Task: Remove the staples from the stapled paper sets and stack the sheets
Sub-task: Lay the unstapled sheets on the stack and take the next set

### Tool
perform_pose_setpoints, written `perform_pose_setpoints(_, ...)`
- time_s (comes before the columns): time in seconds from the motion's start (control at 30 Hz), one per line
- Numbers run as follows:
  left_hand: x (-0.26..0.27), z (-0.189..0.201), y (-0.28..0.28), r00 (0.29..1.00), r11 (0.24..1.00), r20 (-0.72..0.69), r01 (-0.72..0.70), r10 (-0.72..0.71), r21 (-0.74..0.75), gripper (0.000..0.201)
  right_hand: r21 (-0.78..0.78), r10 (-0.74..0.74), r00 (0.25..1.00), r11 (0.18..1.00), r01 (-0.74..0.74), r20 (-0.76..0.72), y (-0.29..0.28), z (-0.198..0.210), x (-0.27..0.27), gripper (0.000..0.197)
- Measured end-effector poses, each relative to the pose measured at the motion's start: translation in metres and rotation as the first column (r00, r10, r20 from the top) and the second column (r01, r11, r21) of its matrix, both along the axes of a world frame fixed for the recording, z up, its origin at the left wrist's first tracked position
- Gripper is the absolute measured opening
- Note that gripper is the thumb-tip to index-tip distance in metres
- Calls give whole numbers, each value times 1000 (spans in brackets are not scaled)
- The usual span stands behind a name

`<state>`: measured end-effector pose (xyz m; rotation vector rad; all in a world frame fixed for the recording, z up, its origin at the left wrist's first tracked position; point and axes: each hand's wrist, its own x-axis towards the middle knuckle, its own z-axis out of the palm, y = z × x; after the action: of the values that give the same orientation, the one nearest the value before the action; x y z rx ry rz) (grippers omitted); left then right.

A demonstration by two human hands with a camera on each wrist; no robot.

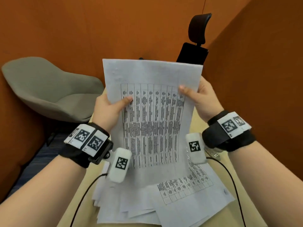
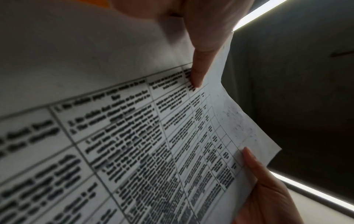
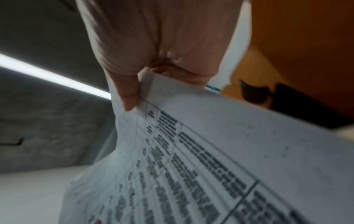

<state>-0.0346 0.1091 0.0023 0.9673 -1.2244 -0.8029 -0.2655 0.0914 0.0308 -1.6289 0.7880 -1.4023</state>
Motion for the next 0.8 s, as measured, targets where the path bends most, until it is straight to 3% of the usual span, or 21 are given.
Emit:
perform_pose_setpoints(0.1, -1, 16, 4, 1000, 998, -10, 0, -1, -66, 19, -126, 3, 998, 992, 5, 63, 9, 18, 0, 29)
perform_pose_setpoints(0.27, -6, 11, 9, 1000, 998, 3, 20, -19, -64, 39, -101, 191, 969, 979, -176, 159, 21, 12, 9, 52)
perform_pose_setpoints(0.43, -3, 31, 11, 1000, 993, -2, 23, -23, -116, 18, -221, 339, 896, 933, -282, 288, 25, 34, 8, 56)
perform_pose_setpoints(0.6, -2, 22, 11, 1000, 996, 16, 12, -10, -84, 24, -205, 281, 947, 947, -247, 157, 23, 25, 7, 56)
perform_pose_setpoints(0.8, -6, 24, 6, 998, 997, 58, -17, 21, -76, 39, -220, 162, 983, 965, -140, 84, 18, 33, 7, 39)
